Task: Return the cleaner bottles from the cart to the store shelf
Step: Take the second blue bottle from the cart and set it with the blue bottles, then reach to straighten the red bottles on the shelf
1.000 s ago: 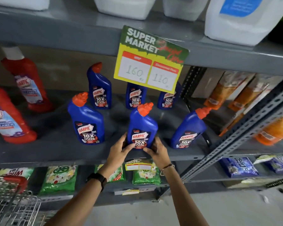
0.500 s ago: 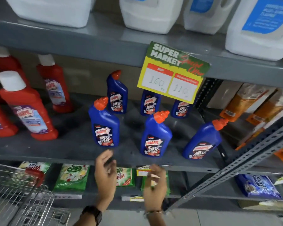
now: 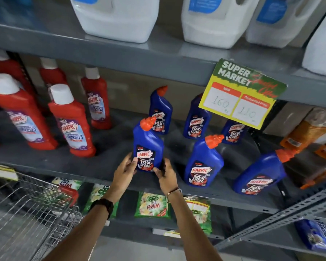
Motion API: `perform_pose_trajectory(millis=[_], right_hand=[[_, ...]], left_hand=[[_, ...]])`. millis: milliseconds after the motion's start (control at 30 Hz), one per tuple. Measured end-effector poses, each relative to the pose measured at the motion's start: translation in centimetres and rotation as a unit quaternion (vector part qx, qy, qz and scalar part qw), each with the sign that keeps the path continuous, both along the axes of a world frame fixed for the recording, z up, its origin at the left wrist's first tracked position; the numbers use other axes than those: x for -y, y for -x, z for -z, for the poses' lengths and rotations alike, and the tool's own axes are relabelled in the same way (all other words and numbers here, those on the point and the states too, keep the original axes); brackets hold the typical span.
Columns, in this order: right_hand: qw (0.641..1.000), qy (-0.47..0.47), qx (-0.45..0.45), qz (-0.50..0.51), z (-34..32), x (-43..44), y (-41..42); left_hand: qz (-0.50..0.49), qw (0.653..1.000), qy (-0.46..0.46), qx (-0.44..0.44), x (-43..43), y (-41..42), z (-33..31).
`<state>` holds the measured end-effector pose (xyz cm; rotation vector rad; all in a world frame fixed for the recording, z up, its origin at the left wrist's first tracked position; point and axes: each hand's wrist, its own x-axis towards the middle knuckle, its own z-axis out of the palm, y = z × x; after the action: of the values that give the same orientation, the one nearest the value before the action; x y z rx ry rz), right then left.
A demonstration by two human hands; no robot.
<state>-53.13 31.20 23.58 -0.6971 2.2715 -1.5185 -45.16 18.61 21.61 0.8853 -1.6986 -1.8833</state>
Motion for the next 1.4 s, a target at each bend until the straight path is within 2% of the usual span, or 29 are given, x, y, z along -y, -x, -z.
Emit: perform_pose_trajectory(millis=[200,900,1100,1200,1267,1400], right_hand=[[1.0,0.02,0.0,0.001,0.3,-1.8,-1.1],[1.0,-0.006,-0.023,0.015,1.6,-2.1,-1.1],[0.997,0.036,-0.038,0.057,1.1,-1.9,-2.3],[0.979,0.095,-0.06,0.171,1.6,-1.9,-6.3],[0.97,0.084,-0.111,0.2,2.3,-0.9,-10.4],[0.991,0.101,-0.067,0.057,1.6,6.2,-15.0]], left_hand=[[0.031,0.999,-0.006,-0.014,-0.8,-1.0,0.2],[0.047,0.998,-0.001,-0.034,-1.0,-1.8,0.6],[0.048,0.997,0.012,-0.054,-2.1,-2.3,-0.7],[0.003,0.996,0.061,-0.064,-2.1,-4.3,-1.3],[-0.044,0.989,0.099,-0.099,-0.7,-6.3,-1.7],[-0.244,0.948,0.129,-0.158,6.3,-10.1,-2.1]])
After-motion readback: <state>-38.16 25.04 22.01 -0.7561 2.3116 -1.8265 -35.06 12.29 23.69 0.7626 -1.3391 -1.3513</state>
